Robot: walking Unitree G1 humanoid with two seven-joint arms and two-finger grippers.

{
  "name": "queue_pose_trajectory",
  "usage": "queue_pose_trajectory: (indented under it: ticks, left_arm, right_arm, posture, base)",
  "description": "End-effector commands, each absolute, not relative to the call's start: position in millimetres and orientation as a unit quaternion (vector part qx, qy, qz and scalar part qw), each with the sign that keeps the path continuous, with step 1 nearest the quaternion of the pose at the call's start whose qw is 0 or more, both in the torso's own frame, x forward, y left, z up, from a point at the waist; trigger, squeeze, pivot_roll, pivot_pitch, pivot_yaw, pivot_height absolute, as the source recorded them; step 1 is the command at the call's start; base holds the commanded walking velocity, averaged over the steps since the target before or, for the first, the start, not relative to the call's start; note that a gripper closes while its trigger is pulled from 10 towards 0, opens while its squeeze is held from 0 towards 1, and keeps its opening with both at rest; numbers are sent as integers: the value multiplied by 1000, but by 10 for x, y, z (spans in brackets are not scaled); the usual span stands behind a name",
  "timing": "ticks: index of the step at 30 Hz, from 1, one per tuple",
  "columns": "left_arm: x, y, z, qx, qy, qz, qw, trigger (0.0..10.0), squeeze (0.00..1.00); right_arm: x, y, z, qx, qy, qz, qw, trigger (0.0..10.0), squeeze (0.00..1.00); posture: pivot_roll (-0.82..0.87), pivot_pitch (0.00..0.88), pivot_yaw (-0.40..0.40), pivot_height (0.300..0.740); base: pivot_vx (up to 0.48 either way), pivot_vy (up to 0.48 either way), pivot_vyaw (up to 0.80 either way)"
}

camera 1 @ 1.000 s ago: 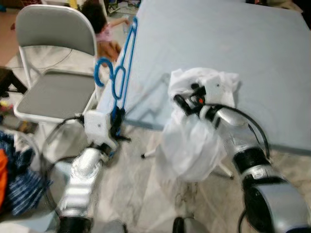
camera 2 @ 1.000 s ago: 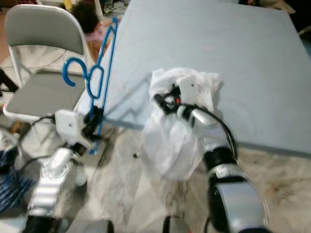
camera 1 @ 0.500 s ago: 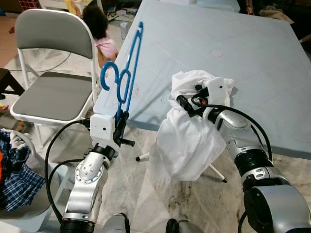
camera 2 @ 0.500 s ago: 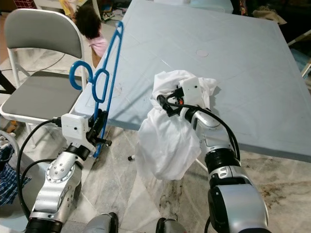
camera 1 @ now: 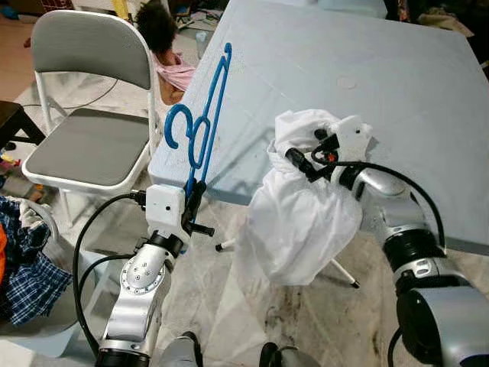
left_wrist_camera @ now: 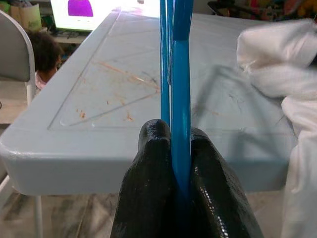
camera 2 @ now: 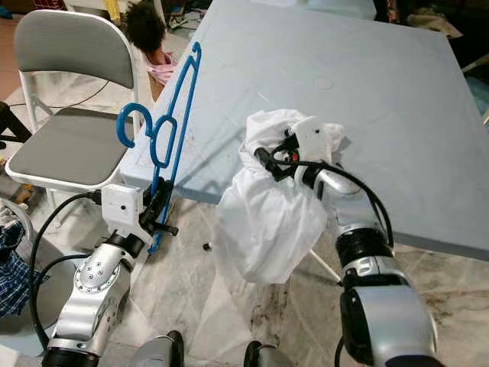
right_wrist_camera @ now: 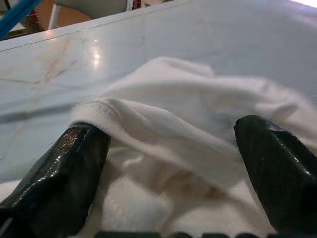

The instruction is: Hang hanger

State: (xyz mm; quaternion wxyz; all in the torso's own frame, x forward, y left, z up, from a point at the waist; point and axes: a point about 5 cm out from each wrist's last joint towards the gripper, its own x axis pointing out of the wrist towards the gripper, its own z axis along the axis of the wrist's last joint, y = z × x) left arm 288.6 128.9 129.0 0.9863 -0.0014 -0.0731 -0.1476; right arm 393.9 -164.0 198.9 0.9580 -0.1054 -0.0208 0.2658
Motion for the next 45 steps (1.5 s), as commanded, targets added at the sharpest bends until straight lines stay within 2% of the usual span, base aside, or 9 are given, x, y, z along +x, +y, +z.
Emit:
queue_pose_trajectory:
  ticks: [1,9,11,18,22,23,24,32,45]
  left_arm:
    - [2863,1301,1310,5,-80,-146,986,10000,0]
    - [2857,1306,1303,7,-79,-147,986,10000,0]
    - [2868,1290,1307,7,-79,-151,985,10000,0]
    - [2885,1280,1312,8,-79,-155,985,10000,0]
    - [2880,1272,1306,8,-77,-158,984,10000,0]
    - [2879,1271,1305,8,-77,-158,984,10000,0]
    - [2878,1270,1305,8,-77,-159,984,10000,0]
    - [2874,1280,1299,10,-76,-160,984,10000,0]
    - [2880,1265,1311,11,-78,-164,983,10000,0]
  right_arm:
    - [3961,-1723,2085,-140,-29,252,957,10000,0]
    - [3925,-1817,2115,-219,-18,265,939,10000,0]
    - [3892,-1852,2027,-249,17,286,925,10000,0]
    - [3861,-1917,1851,-239,79,297,921,10000,0]
    - [3802,-1892,1646,-236,128,321,908,10000,0]
    - [3793,-1888,1616,-238,133,324,906,8431,0]
    - [3787,-1886,1593,-239,138,325,905,0,0]
    - [3743,-1848,1476,-241,162,345,893,0,0]
    - [3726,-1854,1432,-237,163,339,896,0,0]
  posture:
    - [219,219,-49,740]
    - [210,221,-46,740]
    - [204,222,-43,740]
    - [202,219,-41,740]
    - [205,219,-39,740]
    - [205,219,-39,740]
    - [206,220,-39,740]
    - [206,218,-35,740]
    - [202,219,-30,740]
  base:
    - [0,0,0]
    - [0,0,0]
    - [0,0,0]
    - [0,0,0]
    - [0,0,0]
    - [0,0,0]
    - [0,0,0]
    - [0,0,0]
    - [0,0,0]
